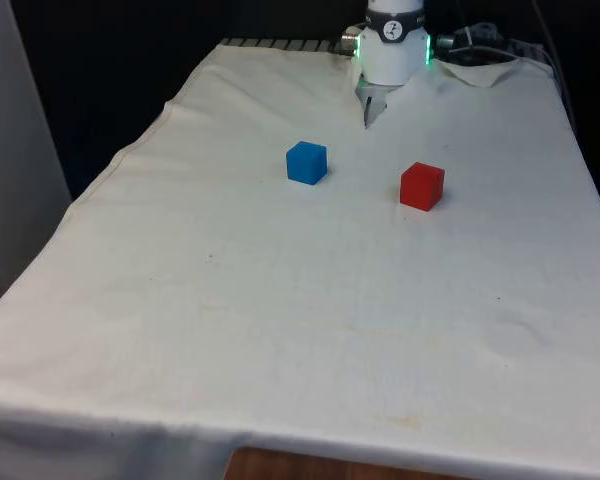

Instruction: Stack the two cubes.

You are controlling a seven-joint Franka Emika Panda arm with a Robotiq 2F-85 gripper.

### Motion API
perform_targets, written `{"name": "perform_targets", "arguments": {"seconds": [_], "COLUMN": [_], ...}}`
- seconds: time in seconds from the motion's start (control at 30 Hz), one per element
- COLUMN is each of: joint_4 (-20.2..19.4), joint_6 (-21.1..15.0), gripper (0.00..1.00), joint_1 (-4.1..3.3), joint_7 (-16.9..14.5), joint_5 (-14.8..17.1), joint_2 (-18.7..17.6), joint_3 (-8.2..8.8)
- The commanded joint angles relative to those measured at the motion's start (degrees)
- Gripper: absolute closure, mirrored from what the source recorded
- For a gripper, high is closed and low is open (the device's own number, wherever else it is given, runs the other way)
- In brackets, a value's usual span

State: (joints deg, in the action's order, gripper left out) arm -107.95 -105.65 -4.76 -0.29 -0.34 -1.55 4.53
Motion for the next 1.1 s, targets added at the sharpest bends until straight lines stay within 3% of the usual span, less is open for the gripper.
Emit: {"name": "perform_targets", "arguments": {"seconds": [0.0, 0.93, 1.07], "joint_4": [-0.74, -10.89, -13.92], "joint_6": [-0.11, -0.74, -2.18], "gripper": [0.00, 0.00, 0.00], "joint_1": [0.00, -0.06, 0.00], "joint_7": [0.11, 0.34, 0.86], "joint_5": [-0.34, -2.52, -3.44], "joint_2": [0.74, 9.68, 12.15], "joint_3": [0.00, -0.23, -0.40]}}
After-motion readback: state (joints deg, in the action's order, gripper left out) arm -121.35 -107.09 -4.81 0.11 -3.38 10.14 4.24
